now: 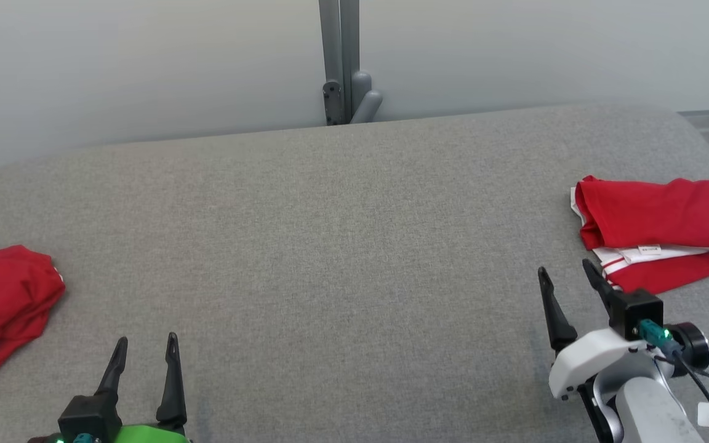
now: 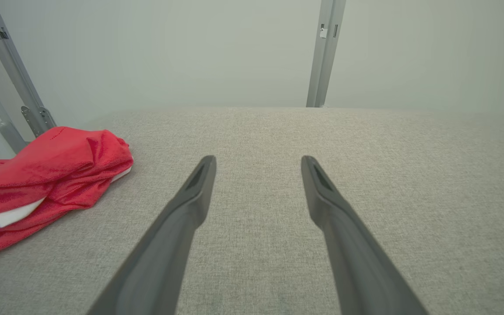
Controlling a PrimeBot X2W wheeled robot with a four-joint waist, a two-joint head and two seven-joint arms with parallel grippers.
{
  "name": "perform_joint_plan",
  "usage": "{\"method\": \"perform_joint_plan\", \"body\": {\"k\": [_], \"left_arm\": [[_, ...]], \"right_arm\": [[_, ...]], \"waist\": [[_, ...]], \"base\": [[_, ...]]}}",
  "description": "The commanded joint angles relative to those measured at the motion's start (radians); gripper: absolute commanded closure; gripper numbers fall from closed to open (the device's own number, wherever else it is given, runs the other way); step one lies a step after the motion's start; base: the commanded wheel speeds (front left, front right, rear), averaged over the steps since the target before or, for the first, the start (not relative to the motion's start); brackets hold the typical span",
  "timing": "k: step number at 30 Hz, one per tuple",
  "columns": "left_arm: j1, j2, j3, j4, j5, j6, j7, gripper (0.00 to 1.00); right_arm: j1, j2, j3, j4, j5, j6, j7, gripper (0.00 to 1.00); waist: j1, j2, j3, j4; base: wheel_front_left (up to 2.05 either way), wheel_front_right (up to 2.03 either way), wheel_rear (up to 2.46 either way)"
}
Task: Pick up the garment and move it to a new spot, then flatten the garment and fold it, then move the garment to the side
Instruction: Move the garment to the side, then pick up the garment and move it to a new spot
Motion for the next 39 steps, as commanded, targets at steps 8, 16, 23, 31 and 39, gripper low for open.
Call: {"method": "perform_joint_plan", "body": {"k": [8,16,23,31,39], "left_arm": [[0.05,0.001,-0.004,0.024,-0.031,0.028,0.0,0.0],[0.054,0.001,-0.011,0.039,-0.038,0.041,0.0,0.0],[0.043,0.001,-0.011,0.036,-0.036,0.043,0.0,0.0],[0.03,0.001,0.001,0.049,-0.025,0.046,0.0,0.0],[0.025,0.001,0.032,0.059,0.005,0.038,0.0,0.0]], "right_arm": [[0.096,0.009,0.032,-0.036,0.015,-0.002,-0.003,0.0],[0.119,0.02,0.02,-0.053,0.017,-0.002,-0.003,0.0],[0.126,0.026,0.015,-0.062,0.008,-0.002,-0.003,0.0],[0.124,0.03,0.044,-0.082,0.026,-0.002,-0.003,0.0],[0.113,0.034,0.065,-0.101,0.052,-0.002,-0.003,0.0]], "waist": [[0.0001,0.0,-0.074,0.007],[0.0001,0.0,-0.086,0.012],[0.0001,0.0,-0.083,0.025],[0.0001,0.0,-0.063,0.138],[0.0001,0.0,-0.051,0.323]], "base": [[0.0,0.0,0.0],[0.0,0.0,0.0],[0.0,0.0,0.0],[0.0,0.0,0.0],[0.0,0.0,0.0]]}}
